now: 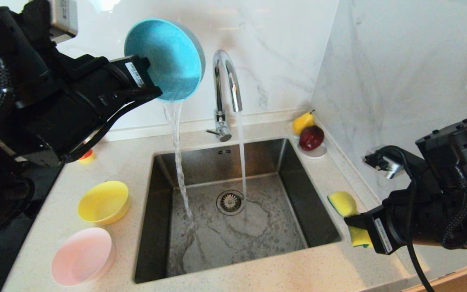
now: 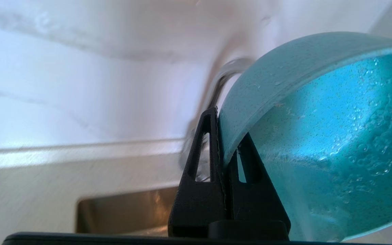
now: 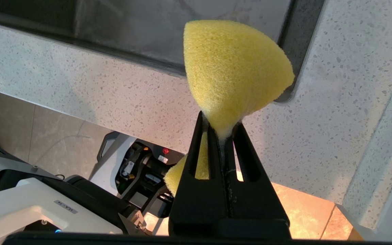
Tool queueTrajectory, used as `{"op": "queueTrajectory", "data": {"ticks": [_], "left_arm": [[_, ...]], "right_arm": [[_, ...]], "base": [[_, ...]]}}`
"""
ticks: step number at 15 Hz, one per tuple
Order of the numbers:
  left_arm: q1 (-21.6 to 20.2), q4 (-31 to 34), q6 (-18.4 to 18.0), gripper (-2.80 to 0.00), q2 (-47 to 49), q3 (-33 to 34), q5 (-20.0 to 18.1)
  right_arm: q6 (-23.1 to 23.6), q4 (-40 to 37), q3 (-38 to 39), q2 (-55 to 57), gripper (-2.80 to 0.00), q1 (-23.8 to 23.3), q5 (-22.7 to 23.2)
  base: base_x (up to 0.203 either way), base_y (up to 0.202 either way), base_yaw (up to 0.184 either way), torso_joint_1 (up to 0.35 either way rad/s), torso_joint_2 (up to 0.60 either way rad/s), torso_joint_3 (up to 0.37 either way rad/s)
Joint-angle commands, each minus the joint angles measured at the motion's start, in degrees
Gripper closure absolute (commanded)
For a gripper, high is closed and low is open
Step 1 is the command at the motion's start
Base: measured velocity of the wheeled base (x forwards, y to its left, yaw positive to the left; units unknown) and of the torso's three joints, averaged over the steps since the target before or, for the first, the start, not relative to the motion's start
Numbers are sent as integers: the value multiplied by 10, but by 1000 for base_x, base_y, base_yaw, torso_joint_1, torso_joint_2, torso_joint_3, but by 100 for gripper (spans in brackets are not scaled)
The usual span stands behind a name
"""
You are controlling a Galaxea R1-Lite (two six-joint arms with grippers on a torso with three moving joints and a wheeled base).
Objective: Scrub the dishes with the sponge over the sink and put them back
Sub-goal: Wash the bowl
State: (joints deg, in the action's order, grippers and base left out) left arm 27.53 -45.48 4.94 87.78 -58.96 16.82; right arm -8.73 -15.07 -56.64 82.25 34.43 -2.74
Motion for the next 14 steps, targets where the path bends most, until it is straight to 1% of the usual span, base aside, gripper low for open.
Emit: {"op": "queueTrajectory", "data": {"ticks": [1, 3, 4, 8, 11, 12, 14], "left_arm": [[0, -39, 0, 0, -17, 29, -8], [0, -88, -1, 0, -28, 62, -20], [0, -92, -1, 0, -36, 65, -24], [0, -93, 1, 0, -44, 72, -24], [0, -60, 6, 0, -50, 79, -25], [0, -11, 6, 0, -55, 75, -26], [0, 170, 8, 0, -68, 54, -27]], "right_arm": [[-1, -1, 0, -4, 0, 0, 0], [-2, -4, 1, -5, 0, 0, 1], [-2, -5, 1, -6, 0, 0, 4], [-8, -6, -1, -9, 0, 3, 5], [-9, -9, -3, -24, 0, 15, 11], [-9, -9, -2, -33, 0, 26, 11], [-9, -9, -4, -50, 0, 49, 12]], "base": [[0, 0, 0, 0, 0, 0], [0, 0, 0, 0, 0, 0], [0, 0, 0, 0, 0, 0], [0, 0, 0, 0, 0, 0], [0, 0, 0, 0, 0, 0], [0, 0, 0, 0, 0, 0], [0, 0, 0, 0, 0, 0]]}}
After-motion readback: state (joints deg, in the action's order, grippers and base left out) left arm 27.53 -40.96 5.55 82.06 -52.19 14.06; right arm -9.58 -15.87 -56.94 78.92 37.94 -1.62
